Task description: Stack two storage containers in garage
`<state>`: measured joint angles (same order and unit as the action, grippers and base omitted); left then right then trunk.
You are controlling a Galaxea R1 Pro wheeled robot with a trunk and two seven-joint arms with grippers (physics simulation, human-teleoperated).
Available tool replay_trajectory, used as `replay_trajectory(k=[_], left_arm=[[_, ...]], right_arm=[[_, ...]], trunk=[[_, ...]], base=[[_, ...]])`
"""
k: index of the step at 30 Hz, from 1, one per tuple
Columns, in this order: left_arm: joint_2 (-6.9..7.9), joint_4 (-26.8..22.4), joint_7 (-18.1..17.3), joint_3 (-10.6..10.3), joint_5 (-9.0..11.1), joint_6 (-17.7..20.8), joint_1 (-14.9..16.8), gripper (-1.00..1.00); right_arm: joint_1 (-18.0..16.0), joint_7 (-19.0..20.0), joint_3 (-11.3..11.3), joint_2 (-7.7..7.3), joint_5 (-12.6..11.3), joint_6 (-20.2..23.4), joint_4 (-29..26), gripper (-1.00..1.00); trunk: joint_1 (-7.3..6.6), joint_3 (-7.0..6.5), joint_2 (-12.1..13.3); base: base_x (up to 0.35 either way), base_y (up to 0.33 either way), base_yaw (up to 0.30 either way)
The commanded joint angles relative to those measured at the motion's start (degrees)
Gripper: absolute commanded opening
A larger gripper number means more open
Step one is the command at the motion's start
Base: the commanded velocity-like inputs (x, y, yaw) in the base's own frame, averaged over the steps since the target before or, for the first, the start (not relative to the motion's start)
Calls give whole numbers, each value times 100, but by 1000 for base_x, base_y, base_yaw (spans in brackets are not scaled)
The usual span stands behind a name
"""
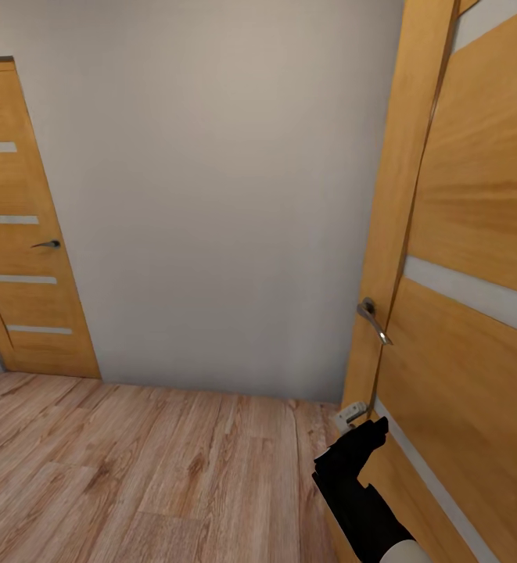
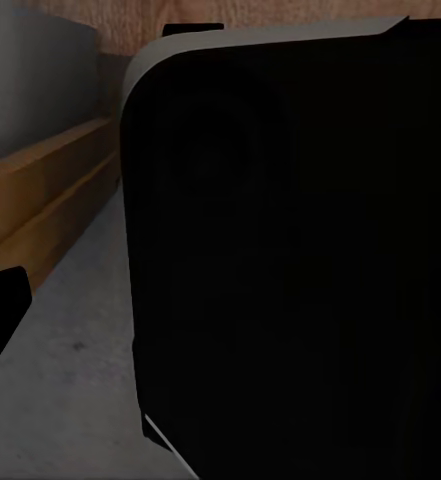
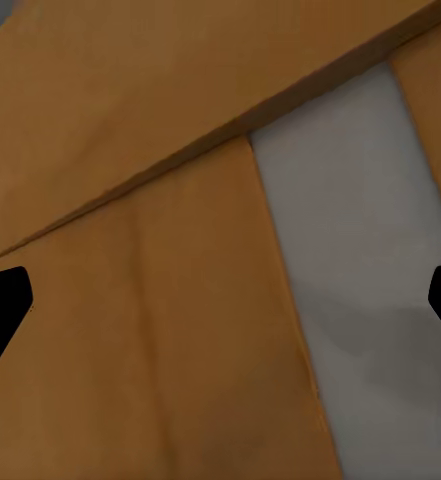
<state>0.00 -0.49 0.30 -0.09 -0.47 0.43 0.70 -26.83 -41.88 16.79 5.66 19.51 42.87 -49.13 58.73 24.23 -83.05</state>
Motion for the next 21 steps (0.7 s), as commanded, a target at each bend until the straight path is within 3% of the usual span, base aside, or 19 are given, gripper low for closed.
replay_trajectory(k=[1, 11, 21], left_arm=[[0, -4, 4, 0, -5, 5, 2, 100], [0, -4, 5, 0, 3, 6, 6, 100], [0, -4, 3, 0, -5, 4, 2, 100]], right_arm=[[-6, -19, 8, -4, 37, 46, 0, 100], [-6, -19, 8, -4, 36, 46, 0, 100], [-6, -22, 3, -9, 36, 46, -4, 100]], trunk=[[0, 6, -3], [0, 6, -3], [0, 6, -3]], base=[[3, 0, 0], [8, 0, 0], [147, 0, 0]])
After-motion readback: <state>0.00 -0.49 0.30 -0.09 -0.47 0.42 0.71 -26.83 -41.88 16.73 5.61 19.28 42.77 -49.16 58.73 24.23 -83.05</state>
